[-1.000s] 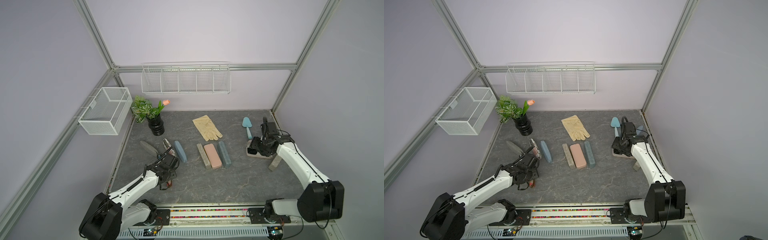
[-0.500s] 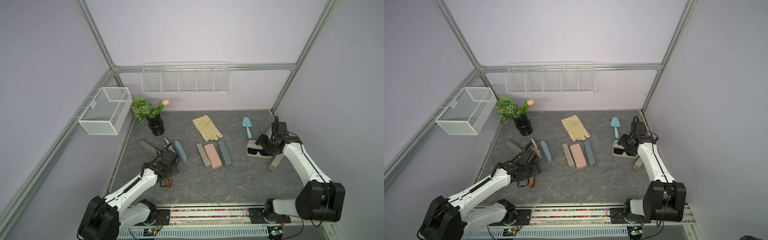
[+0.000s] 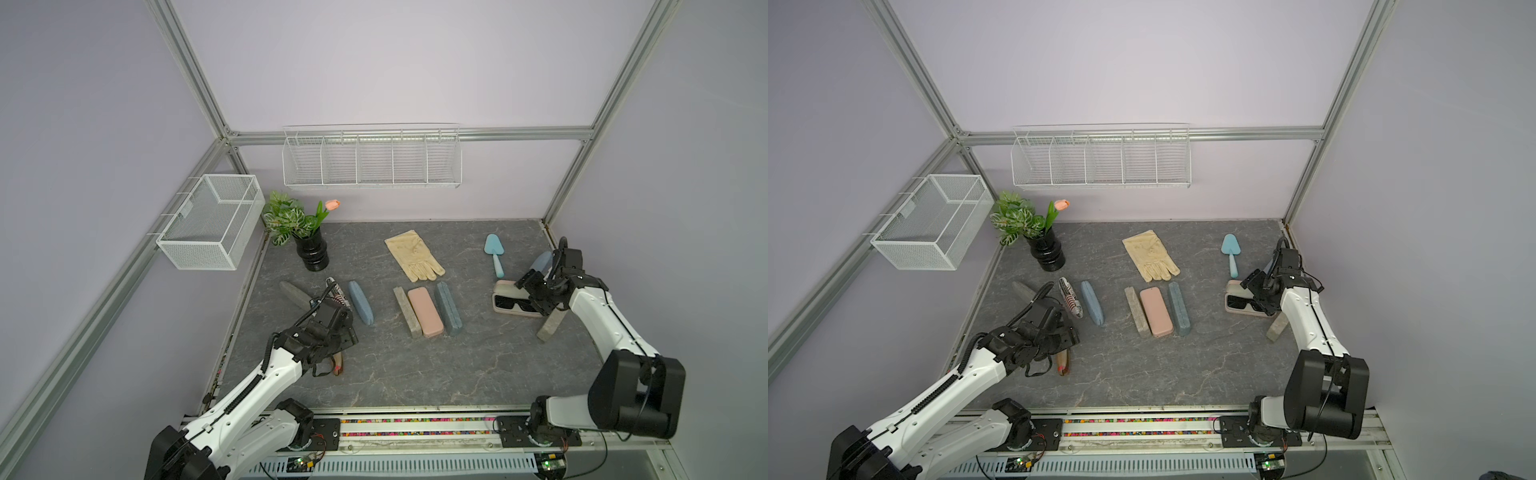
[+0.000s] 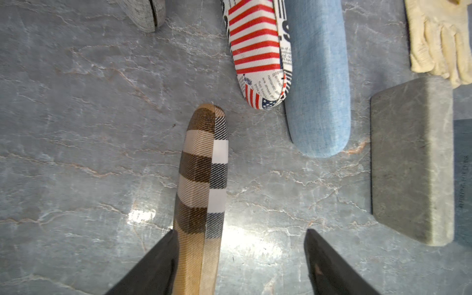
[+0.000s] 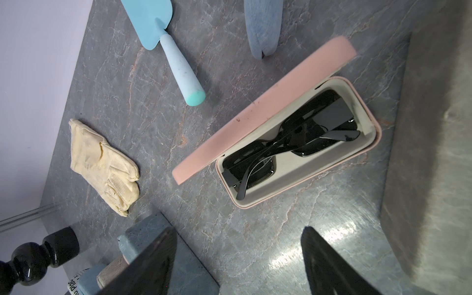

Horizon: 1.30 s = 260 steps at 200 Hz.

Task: Close the glasses case
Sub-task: Pick up the glasses case at the center of the board.

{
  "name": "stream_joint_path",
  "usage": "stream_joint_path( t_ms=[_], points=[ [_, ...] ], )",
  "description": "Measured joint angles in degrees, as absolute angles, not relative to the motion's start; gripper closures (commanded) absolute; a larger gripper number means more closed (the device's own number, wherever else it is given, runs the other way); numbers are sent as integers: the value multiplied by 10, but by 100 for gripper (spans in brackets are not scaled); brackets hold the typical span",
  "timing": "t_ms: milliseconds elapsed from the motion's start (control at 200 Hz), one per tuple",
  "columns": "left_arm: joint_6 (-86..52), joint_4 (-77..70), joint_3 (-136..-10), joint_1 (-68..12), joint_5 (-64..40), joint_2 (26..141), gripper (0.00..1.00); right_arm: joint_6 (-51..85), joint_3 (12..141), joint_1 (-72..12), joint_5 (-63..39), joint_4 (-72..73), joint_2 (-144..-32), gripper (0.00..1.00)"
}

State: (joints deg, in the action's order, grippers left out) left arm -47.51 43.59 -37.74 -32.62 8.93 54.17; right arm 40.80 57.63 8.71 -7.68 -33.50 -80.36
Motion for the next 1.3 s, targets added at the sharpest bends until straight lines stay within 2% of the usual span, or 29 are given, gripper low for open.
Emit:
stream_joint_path(
  t_ms=[950,1050,1140,1300],
  points=[
    [-475,434,-398,-326,89,605,22,409,661,105,-100,-277,-977,23],
    [-474,432,-406,-326,89,613,22,405,668,106,-104,-276,-992,32],
    [-474,430,-410,-326,89,620,22,402,677,107,-109,-275,-1005,46],
    [-475,429,-415,-326,89,624,22,393,686,108,-121,-273,-1016,65]
  ],
)
